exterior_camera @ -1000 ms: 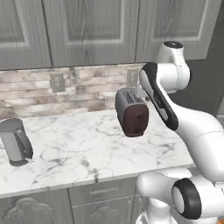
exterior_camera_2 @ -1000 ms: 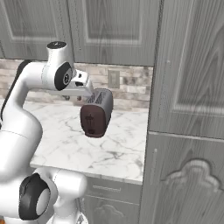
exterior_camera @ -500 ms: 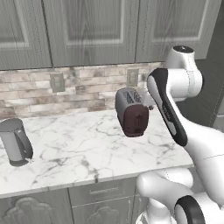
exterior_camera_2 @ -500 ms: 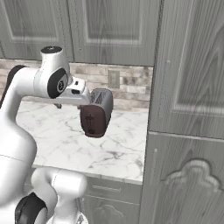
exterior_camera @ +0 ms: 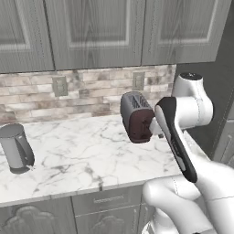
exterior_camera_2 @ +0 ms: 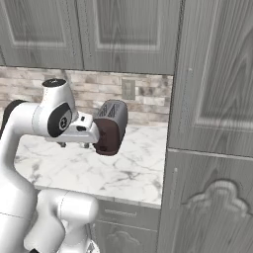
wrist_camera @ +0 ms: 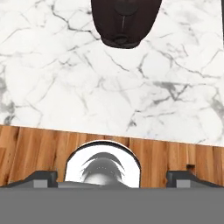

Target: Navigate to the stand mixer.

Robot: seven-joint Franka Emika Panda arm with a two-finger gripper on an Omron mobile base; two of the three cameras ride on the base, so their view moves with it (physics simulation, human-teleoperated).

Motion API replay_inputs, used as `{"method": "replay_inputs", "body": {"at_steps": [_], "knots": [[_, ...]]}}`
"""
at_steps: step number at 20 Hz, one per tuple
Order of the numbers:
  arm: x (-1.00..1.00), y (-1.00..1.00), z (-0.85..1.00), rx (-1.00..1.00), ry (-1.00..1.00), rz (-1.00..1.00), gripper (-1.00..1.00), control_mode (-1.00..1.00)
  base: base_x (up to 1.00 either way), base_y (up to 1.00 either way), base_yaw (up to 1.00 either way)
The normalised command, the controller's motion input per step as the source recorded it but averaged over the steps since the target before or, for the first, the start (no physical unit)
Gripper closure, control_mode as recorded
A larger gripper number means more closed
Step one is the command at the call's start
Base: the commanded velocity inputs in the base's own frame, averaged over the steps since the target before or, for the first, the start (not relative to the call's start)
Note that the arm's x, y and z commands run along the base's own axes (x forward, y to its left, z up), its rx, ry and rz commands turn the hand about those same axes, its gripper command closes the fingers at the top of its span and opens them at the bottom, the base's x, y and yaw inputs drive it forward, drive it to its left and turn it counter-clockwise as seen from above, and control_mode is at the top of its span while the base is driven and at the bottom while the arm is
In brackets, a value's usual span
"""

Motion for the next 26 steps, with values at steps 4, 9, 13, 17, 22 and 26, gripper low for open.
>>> {"method": "replay_inputs", "body": {"at_steps": [4, 9, 13, 17, 22, 26], "knots": [[0.0, 0.0, 0.0, 0.0, 0.0, 0.0, -1.0, 1.0, -0.66, -0.26, 0.19], [0.0, 0.0, 0.0, 0.0, 0.0, 0.0, -1.0, 1.0, -0.54, -0.03, 0.41], [0.0, 0.0, 0.0, 0.0, 0.0, 0.0, -1.0, 1.0, -0.22, 0.0, 0.66], [0.0, 0.0, 0.0, 0.0, 0.0, 0.0, -1.0, 1.0, 0.0, 0.16, 0.78], [0.0, 0.0, 0.0, 0.0, 0.0, 0.0, -1.0, 1.0, 0.08, 0.1, 0.82], [0.0, 0.0, 0.0, 0.0, 0.0, 0.0, -1.0, 1.0, 0.25, 0.13, 0.81]]}}
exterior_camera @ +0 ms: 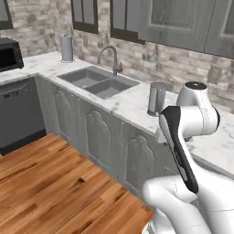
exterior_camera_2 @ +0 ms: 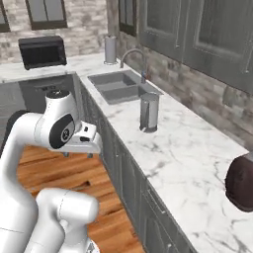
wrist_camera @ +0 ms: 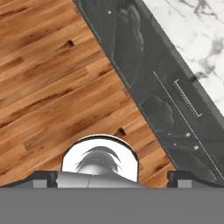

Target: Navigate to the stand mixer.

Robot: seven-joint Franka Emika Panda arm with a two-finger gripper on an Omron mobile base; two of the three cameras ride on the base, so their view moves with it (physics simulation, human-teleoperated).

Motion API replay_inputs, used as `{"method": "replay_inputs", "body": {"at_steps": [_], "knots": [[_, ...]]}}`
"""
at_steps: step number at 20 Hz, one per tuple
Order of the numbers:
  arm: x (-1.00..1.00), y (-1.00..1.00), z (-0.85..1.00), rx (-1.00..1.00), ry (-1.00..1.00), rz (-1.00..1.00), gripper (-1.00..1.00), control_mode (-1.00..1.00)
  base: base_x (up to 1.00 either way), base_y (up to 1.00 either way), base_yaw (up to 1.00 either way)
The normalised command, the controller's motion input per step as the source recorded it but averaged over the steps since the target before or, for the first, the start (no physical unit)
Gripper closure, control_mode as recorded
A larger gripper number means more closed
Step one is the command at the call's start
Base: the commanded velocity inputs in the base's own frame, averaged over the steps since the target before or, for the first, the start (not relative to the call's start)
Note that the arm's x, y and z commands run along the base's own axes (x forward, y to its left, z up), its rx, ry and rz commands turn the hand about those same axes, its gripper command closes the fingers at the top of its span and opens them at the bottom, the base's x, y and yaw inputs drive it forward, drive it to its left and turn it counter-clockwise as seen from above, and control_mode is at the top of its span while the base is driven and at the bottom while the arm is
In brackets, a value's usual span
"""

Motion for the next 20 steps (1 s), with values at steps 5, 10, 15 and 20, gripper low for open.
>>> {"method": "replay_inputs", "body": {"at_steps": [5, 10, 15, 20], "knots": [[0.0, 0.0, 0.0, 0.0, 0.0, 0.0, -1.0, 1.0, 0.29, 0.09, 0.82], [0.0, 0.0, 0.0, 0.0, 0.0, 0.0, -1.0, 1.0, 0.37, 0.02, 0.85], [0.0, 0.0, 0.0, 0.0, 0.0, 0.0, -1.0, 1.0, 0.43, 0.0, 0.85], [0.0, 0.0, 0.0, 0.0, 0.0, 0.0, -1.0, 1.0, 0.48, 0.0, 0.84]]}}
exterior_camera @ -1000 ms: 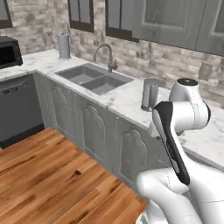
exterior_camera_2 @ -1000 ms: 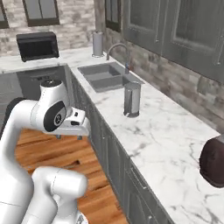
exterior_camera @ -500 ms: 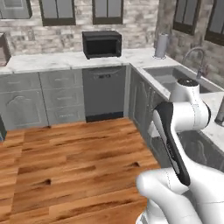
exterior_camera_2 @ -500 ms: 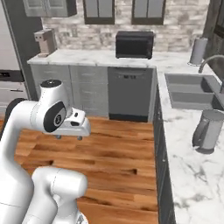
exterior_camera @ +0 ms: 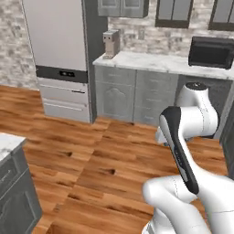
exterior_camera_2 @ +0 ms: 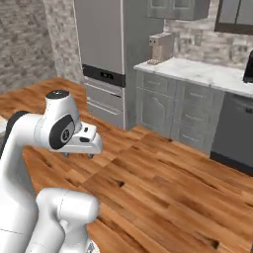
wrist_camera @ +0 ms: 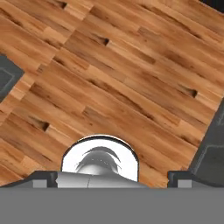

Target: Navigate to the stand mixer.

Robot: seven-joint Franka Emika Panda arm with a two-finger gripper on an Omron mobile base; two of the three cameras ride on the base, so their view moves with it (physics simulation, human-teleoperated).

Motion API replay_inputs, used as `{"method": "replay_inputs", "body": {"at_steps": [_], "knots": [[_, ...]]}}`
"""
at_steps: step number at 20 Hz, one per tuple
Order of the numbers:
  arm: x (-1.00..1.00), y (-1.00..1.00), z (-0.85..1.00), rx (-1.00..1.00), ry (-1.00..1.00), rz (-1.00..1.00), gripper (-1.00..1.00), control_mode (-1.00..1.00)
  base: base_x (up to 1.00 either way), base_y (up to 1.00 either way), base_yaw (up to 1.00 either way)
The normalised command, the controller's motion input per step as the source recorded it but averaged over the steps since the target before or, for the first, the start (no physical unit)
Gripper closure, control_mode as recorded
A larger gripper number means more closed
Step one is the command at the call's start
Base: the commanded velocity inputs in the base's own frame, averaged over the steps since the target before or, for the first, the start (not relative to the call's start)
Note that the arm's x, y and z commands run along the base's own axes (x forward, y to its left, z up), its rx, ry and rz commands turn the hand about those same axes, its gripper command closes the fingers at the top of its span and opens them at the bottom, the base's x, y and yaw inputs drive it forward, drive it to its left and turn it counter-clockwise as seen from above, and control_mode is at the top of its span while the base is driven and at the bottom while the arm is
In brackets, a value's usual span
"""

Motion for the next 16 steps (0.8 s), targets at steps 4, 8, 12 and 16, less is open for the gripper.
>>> {"method": "replay_inputs", "body": {"at_steps": [4, 8, 12, 16], "knots": [[0.0, 0.0, 0.0, 0.0, 0.0, 0.0, -1.0, 1.0, 0.49, 0.0, 0.84], [0.0, 0.0, 0.0, 0.0, 0.0, 0.0, -1.0, 1.0, 0.57, 0.0, 0.82], [0.0, 0.0, 0.0, 0.0, 0.0, 0.0, -1.0, 1.0, 0.6, 0.0, 0.8], [0.0, 0.0, 0.0, 0.0, 0.0, 0.0, -1.0, 1.0, 0.61, 0.0, 0.78]]}}
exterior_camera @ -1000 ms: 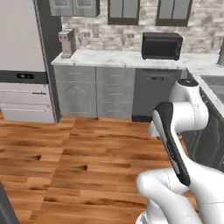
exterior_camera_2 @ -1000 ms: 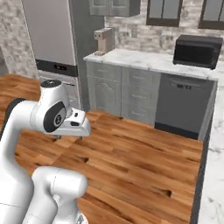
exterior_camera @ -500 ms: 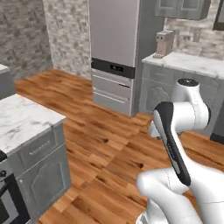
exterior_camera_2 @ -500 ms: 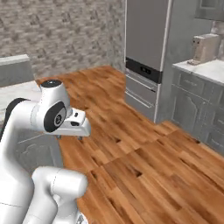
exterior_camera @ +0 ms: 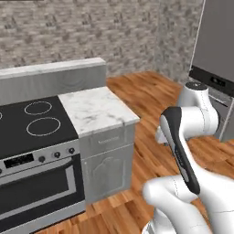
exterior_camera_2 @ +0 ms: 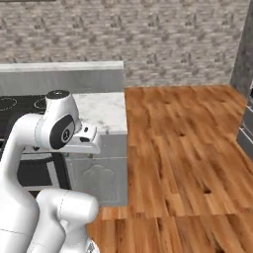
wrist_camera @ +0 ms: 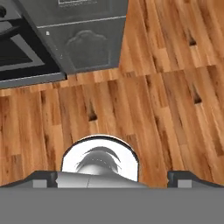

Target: Navigate to the stand mixer.

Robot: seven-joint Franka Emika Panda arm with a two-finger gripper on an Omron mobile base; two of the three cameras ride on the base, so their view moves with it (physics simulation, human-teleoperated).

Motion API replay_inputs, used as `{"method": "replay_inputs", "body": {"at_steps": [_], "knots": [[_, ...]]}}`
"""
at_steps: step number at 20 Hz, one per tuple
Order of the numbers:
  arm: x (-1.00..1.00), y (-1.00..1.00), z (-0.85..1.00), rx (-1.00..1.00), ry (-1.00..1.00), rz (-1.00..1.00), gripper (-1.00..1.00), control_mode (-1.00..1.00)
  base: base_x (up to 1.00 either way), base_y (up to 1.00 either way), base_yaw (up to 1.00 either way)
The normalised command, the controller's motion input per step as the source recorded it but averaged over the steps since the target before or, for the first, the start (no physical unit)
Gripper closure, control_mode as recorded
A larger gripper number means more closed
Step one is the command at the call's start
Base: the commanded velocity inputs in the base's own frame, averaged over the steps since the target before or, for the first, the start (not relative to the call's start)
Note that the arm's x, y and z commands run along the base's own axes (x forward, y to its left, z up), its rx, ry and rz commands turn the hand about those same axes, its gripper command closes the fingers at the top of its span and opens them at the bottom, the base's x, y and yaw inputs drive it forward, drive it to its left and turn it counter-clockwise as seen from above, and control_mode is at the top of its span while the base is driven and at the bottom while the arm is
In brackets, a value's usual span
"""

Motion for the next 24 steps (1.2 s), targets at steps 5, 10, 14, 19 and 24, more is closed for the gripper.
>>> {"method": "replay_inputs", "body": {"at_steps": [5, 10, 14, 19, 24], "knots": [[0.0, 0.0, 0.0, 0.0, 0.0, 0.0, -1.0, 1.0, 0.67, 0.0, 0.76], [0.0, 0.0, 0.0, 0.0, 0.0, 0.0, -1.0, 1.0, 0.72, 0.0, 0.73], [0.0, 0.0, 0.0, 0.0, 0.0, 0.0, -1.0, 1.0, 0.72, 0.08, 0.63], [0.0, 0.0, 0.0, 0.0, 0.0, 0.0, -1.0, 1.0, 0.7, 0.52, 0.32], [0.0, 0.0, 0.0, 0.0, 0.0, 0.0, -1.0, 1.0, 0.55, 0.91, 0.09]]}}
